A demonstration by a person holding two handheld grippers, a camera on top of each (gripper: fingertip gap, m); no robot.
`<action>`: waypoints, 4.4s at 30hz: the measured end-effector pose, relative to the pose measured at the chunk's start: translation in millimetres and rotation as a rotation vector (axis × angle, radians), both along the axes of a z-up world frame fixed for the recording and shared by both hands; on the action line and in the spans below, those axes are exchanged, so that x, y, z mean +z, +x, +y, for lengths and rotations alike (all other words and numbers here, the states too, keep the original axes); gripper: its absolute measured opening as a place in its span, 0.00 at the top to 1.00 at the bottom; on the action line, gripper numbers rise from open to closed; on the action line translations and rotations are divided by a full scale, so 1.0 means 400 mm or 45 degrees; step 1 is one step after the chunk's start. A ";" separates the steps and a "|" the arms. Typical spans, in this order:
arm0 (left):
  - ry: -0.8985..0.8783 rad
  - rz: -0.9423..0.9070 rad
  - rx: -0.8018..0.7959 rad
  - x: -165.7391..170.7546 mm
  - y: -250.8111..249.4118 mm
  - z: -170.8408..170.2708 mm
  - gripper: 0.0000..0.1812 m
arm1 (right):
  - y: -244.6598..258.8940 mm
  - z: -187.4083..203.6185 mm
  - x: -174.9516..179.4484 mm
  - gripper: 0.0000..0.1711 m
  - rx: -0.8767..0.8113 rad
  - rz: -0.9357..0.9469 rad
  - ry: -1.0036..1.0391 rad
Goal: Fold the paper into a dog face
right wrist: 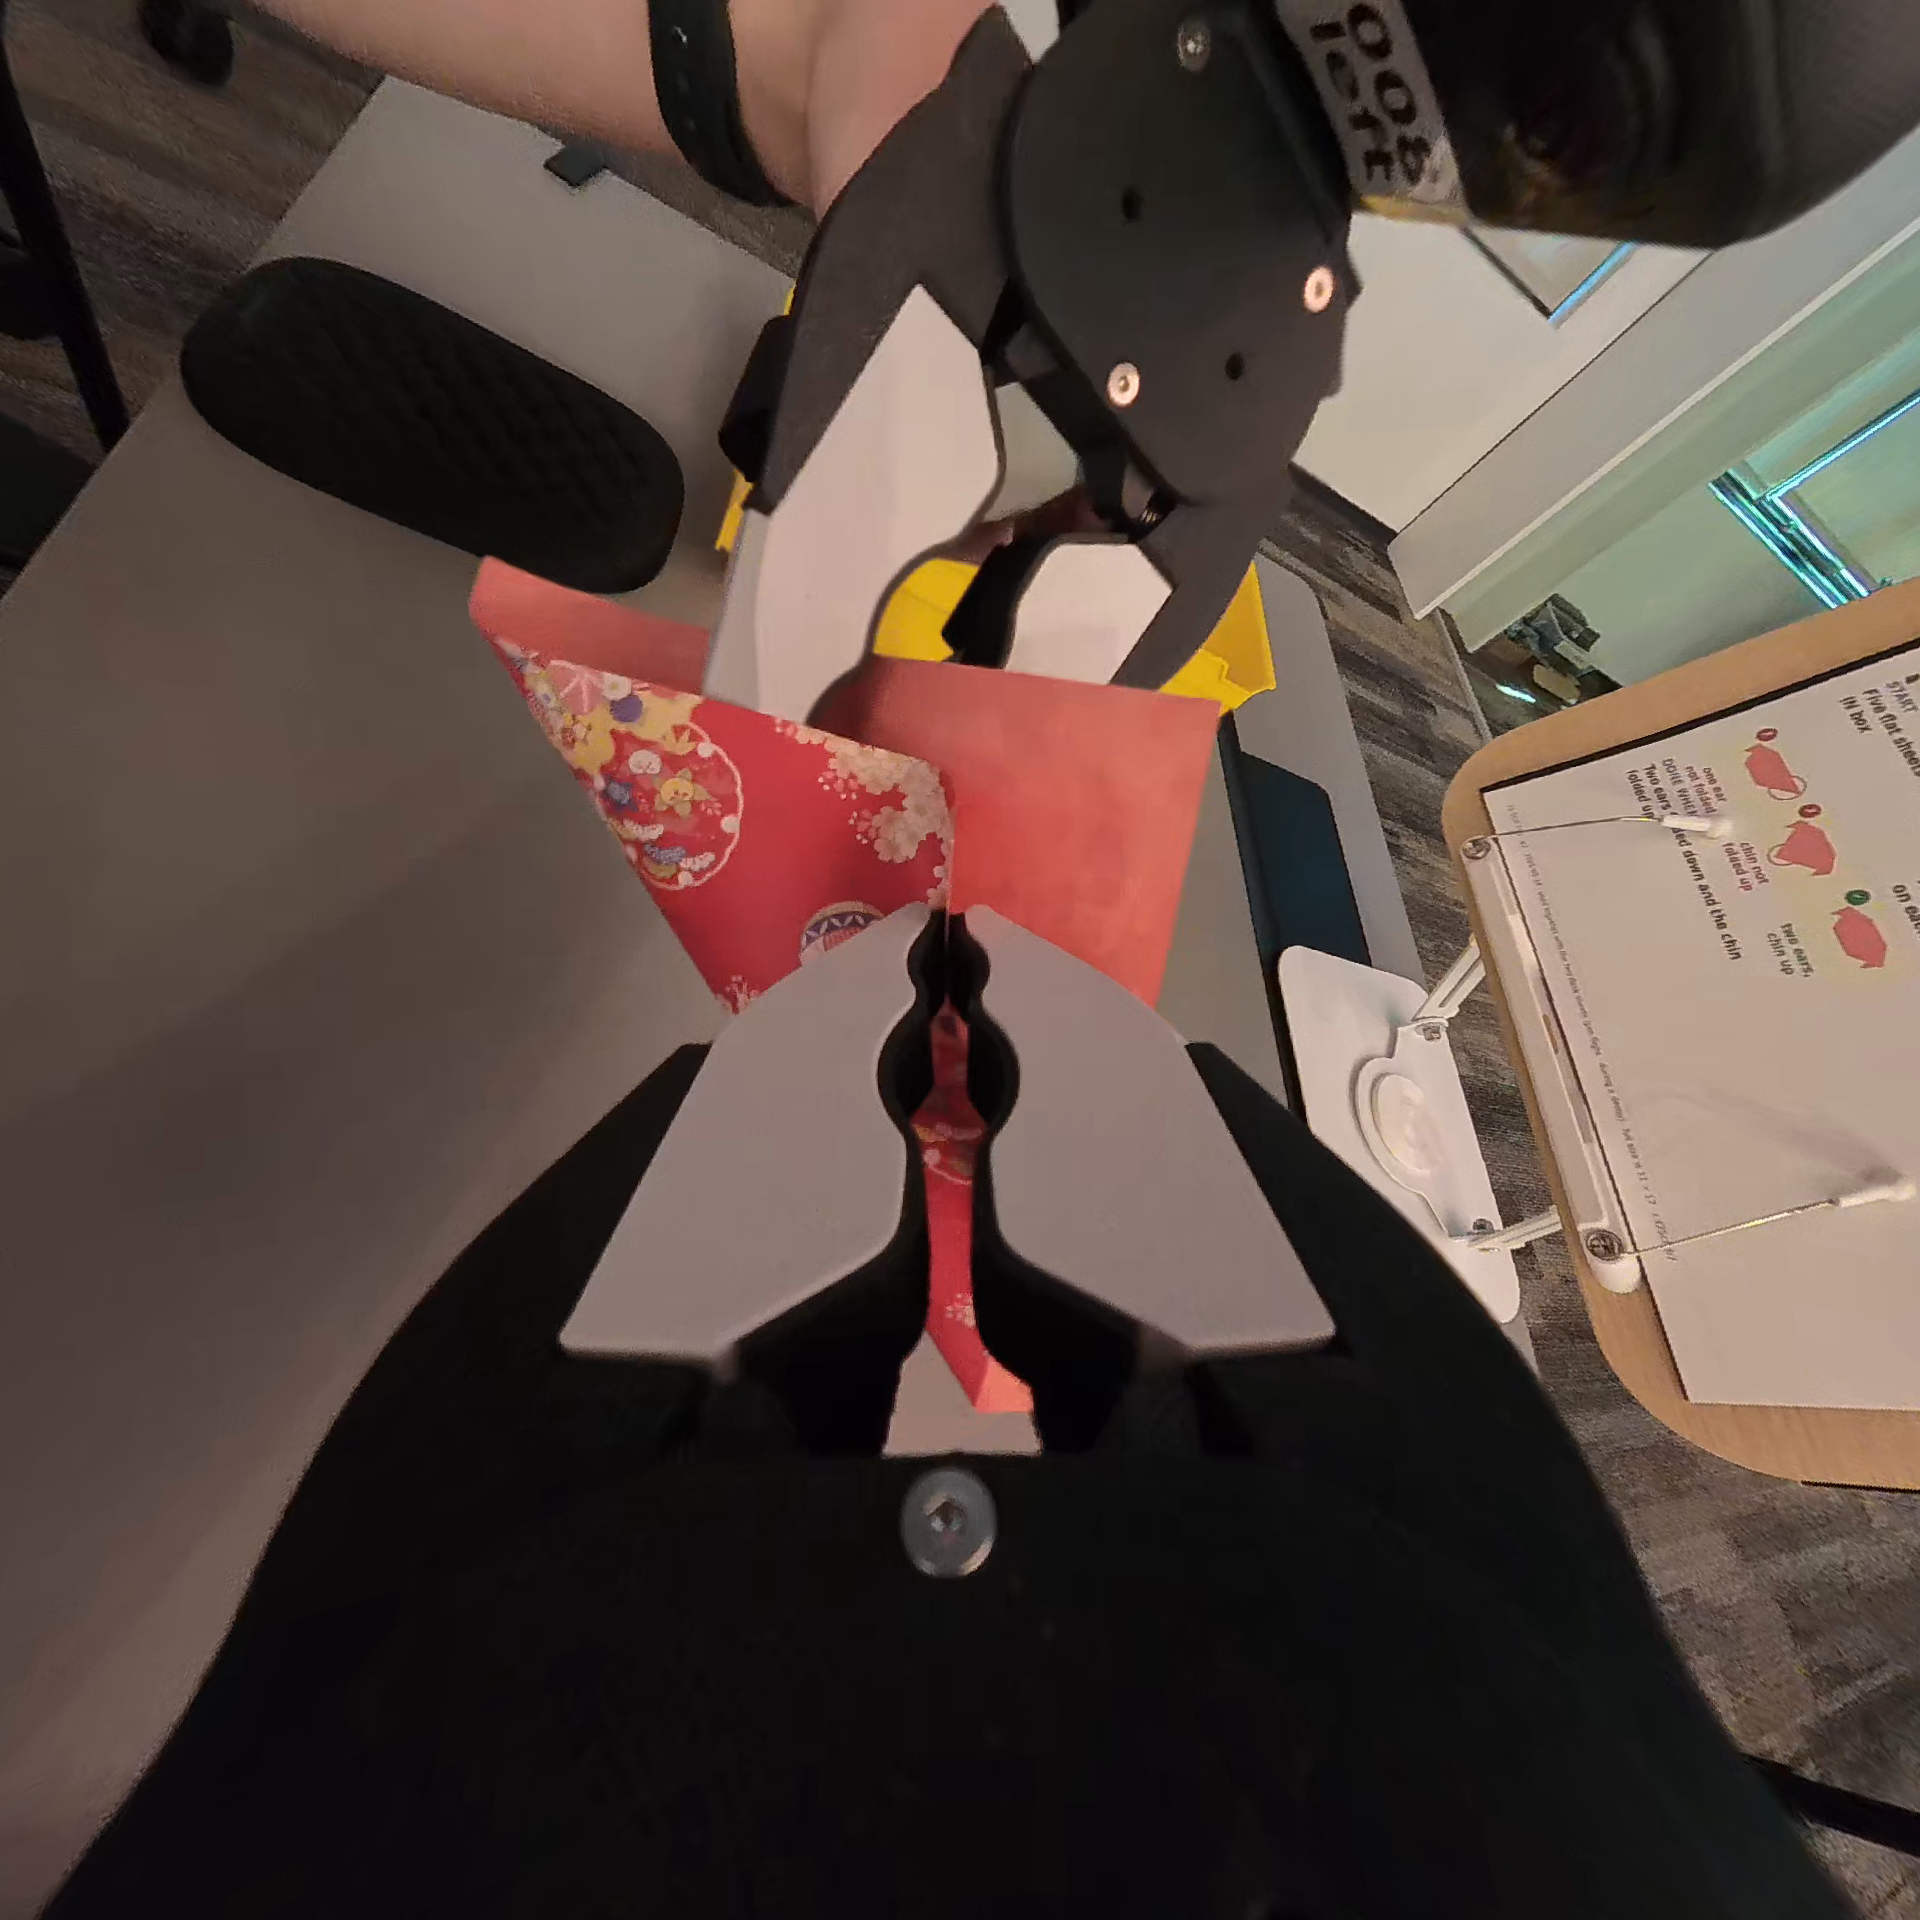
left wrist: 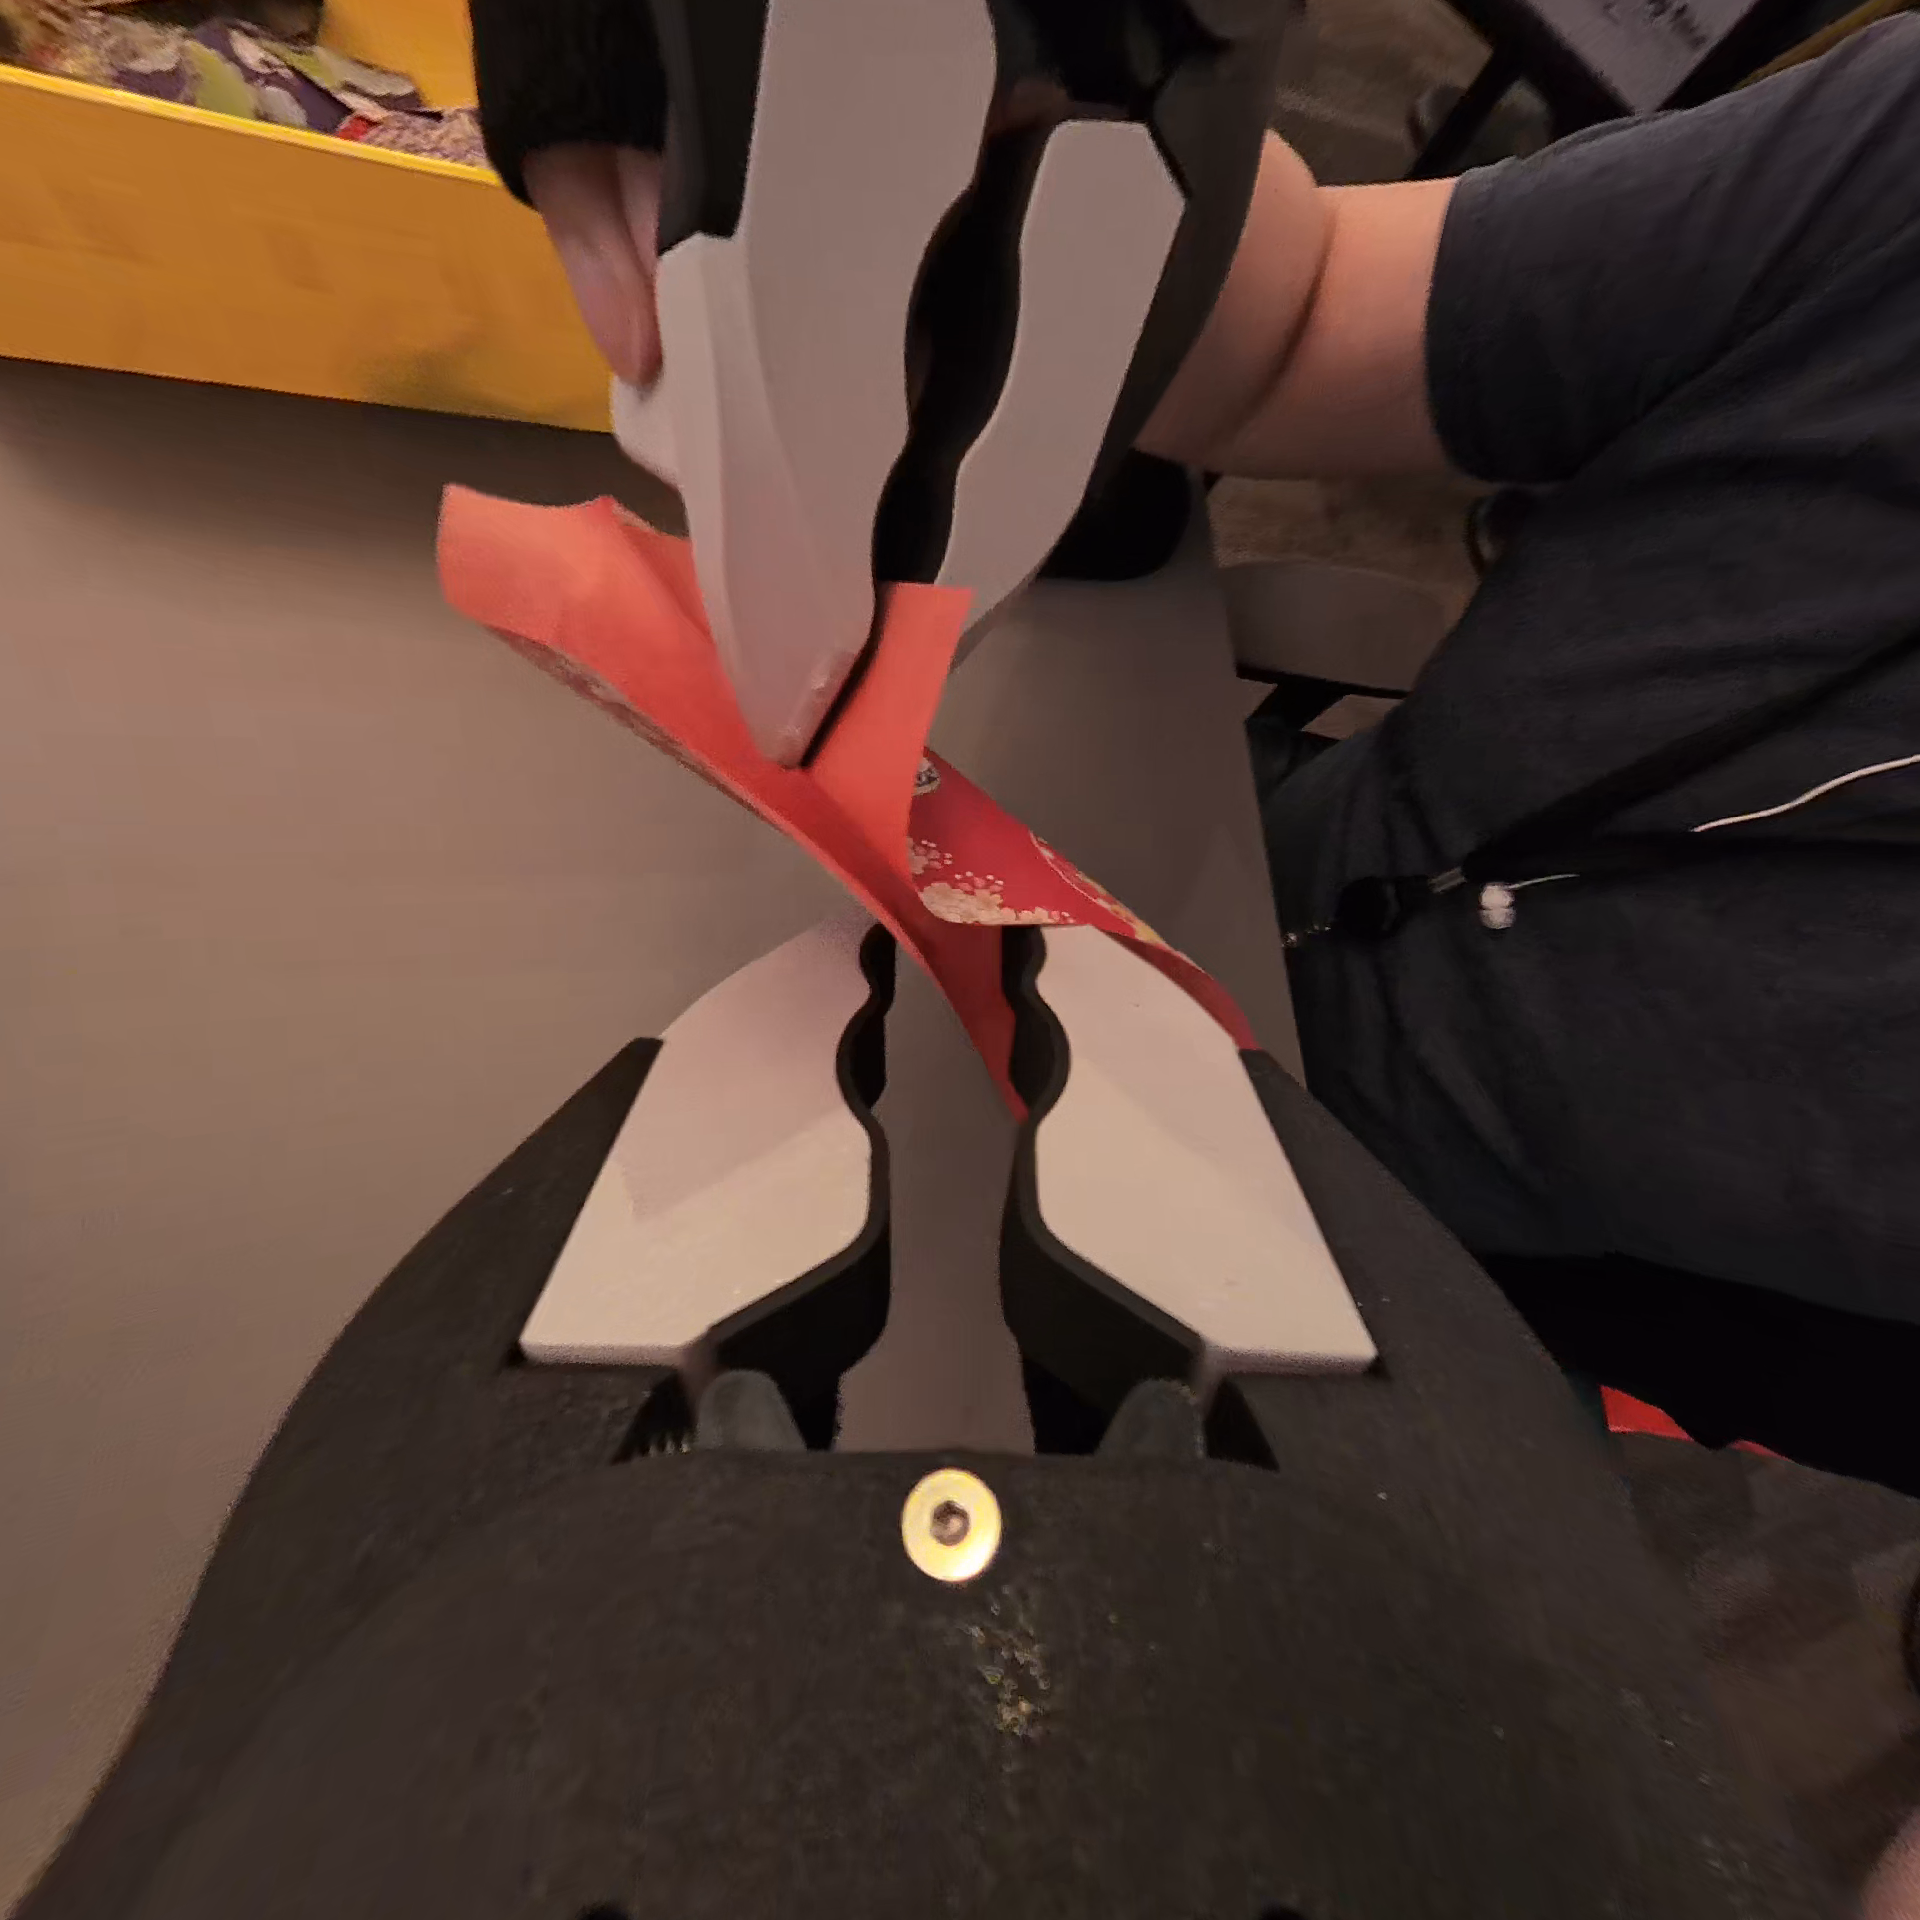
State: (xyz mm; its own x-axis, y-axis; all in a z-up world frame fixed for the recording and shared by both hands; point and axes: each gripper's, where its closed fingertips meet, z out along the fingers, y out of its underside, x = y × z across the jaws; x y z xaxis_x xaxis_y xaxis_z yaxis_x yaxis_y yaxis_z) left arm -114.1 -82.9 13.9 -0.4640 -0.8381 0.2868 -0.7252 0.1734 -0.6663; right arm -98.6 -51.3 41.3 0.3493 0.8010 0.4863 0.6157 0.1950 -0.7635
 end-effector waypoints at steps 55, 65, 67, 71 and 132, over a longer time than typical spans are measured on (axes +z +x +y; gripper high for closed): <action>-0.513 -0.193 -0.234 0.123 -0.004 -0.107 0.68 | -0.019 -0.047 0.082 0.99 -0.104 -0.143 0.454; -0.610 -0.269 -0.220 0.140 -0.013 -0.098 0.87 | -0.019 -0.041 0.091 0.99 -0.145 -0.175 0.538; -0.579 -0.289 -0.218 0.138 -0.014 -0.096 0.91 | -0.018 -0.043 0.094 0.99 -0.138 -0.141 0.517; -0.496 -0.352 -0.204 0.141 -0.013 -0.090 0.96 | -0.007 -0.042 0.108 0.99 -0.149 -0.044 0.454; 0.692 -0.218 -0.470 0.095 -0.018 -0.212 1.00 | 0.038 -0.198 0.144 0.86 0.643 0.732 -0.378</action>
State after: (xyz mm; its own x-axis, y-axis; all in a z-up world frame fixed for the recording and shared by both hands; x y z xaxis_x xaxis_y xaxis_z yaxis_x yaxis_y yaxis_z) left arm -121.2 -167.9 51.7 -0.7487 -0.6204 -0.2334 -0.4461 0.7320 -0.5149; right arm -83.4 -130.6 98.8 0.0421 0.9955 0.0844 0.0048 0.0843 -0.9964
